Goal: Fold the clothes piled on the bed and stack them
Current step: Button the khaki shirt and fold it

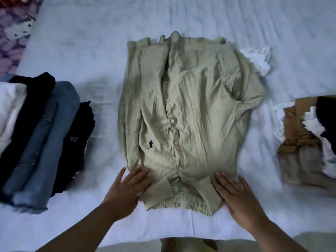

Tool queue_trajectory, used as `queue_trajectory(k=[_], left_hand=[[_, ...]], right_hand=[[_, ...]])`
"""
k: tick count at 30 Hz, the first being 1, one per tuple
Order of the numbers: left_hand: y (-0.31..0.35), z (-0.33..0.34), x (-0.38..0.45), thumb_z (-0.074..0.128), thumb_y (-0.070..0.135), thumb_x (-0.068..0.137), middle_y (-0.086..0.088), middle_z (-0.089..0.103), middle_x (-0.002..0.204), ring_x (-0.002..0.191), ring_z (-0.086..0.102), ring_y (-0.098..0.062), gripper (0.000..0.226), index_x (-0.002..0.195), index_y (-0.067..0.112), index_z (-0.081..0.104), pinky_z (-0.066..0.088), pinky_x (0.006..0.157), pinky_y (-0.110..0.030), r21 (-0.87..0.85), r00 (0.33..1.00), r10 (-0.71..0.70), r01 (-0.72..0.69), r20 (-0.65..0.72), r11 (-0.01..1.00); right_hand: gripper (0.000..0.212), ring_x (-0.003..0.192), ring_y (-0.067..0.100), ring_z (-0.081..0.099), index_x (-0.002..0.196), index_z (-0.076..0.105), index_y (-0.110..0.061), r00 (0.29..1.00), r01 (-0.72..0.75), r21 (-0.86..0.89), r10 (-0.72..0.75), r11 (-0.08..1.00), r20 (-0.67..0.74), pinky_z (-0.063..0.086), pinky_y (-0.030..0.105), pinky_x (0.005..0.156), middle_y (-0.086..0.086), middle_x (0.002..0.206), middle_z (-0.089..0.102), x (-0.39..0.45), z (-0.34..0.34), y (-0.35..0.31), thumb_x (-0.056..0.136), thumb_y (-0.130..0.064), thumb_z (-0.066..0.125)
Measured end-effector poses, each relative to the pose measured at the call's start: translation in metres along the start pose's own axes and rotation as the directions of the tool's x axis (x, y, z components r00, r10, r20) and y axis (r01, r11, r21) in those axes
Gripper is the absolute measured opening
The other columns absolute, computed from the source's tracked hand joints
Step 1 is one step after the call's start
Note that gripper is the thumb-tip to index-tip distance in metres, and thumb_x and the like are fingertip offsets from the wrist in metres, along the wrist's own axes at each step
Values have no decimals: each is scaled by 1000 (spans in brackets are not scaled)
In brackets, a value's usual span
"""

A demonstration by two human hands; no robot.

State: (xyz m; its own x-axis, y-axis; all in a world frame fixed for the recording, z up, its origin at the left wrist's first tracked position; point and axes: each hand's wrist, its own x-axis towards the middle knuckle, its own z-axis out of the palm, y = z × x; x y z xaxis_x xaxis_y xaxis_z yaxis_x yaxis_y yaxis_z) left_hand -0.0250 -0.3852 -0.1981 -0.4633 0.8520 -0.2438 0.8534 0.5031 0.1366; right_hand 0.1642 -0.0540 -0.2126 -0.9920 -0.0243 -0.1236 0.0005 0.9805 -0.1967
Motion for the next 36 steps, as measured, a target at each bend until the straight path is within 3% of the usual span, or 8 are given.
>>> queue_trajectory(k=[5, 7, 9, 12, 17, 25, 32, 36], left_hand=[[12, -15, 25, 38, 10, 74, -1, 67, 72, 80, 69, -23, 30, 82, 17, 65, 28, 106, -46, 40, 940, -82, 101, -331, 994], [21, -29, 28, 43, 9, 70, 3, 58, 60, 54, 60, -23, 21, 81, 23, 53, 45, 76, -34, -12, 951, -122, 124, -285, 992], [30, -43, 24, 64, 6, 64, 7, 54, 64, 48, 53, -20, 34, 78, 26, 41, 32, 47, -23, -51, 965, -211, 205, -154, 977], [48, -48, 5, 59, 14, 85, 10, 57, 103, 82, 61, -19, 30, 102, 34, 45, 39, 57, -26, -76, 958, -259, 269, 123, 960], [69, -53, -23, 42, 27, 96, 15, 26, 147, 134, 33, -9, 44, 138, 39, 40, 40, 95, -26, -48, 837, -294, 355, 461, 934], [52, -74, 11, 47, 24, 93, 10, 45, 128, 121, 46, -16, 21, 109, 27, 61, 42, 84, -29, -297, 743, -656, 661, 133, 689], [-12, -71, 74, 46, 28, 95, -5, 27, 151, 136, 30, -26, 49, 142, 16, 35, 33, 108, -39, -370, 586, -754, 798, 296, 475], [-48, -72, 111, 49, 28, 95, -7, 35, 146, 135, 33, -25, 48, 141, 19, 40, 30, 111, -36, -515, 613, -745, 742, 263, 429]], right_hand=[[27, 80, 19, 64, 73, 65, -16, 971, 59, -2, -58, 998, -233, 33, 44, 93, 0, 72, 67, 46, -23, 5, 73, -18, 38], [21, 54, 24, 60, 67, 59, -14, 978, 66, 33, -58, 997, -199, 40, 34, 79, 1, 53, 58, 52, -36, 2, 71, -15, 39], [8, 43, 25, 55, 61, 53, -15, 993, 56, 77, -47, 995, -109, 41, 30, 51, 3, 45, 54, 51, -50, -3, 63, -7, 54], [10, 32, 17, 50, 53, 53, -21, 994, 107, 115, -110, 988, 20, 31, 21, 32, 1, 40, 51, 29, -59, -12, 57, -13, 58], [17, 78, 15, 60, 91, 59, -21, 887, 21, 191, -106, 981, 450, 32, 23, 62, -6, 80, 60, -7, -74, -12, 84, -19, 44], [21, 81, 21, 60, 96, 63, -8, 957, -185, 264, 112, 947, 269, 47, 35, 72, 6, 86, 65, 24, -96, 1, 85, -18, 47], [19, 90, 21, 58, 98, 63, -11, 964, -210, 289, 150, 934, 218, 44, 32, 76, 4, 92, 65, 83, -99, -22, 91, -18, 46], [23, 99, 13, 56, 110, 61, -18, 957, -240, 322, 168, 916, 235, 42, 24, 80, -3, 103, 64, 114, -98, -38, 95, -21, 43]])
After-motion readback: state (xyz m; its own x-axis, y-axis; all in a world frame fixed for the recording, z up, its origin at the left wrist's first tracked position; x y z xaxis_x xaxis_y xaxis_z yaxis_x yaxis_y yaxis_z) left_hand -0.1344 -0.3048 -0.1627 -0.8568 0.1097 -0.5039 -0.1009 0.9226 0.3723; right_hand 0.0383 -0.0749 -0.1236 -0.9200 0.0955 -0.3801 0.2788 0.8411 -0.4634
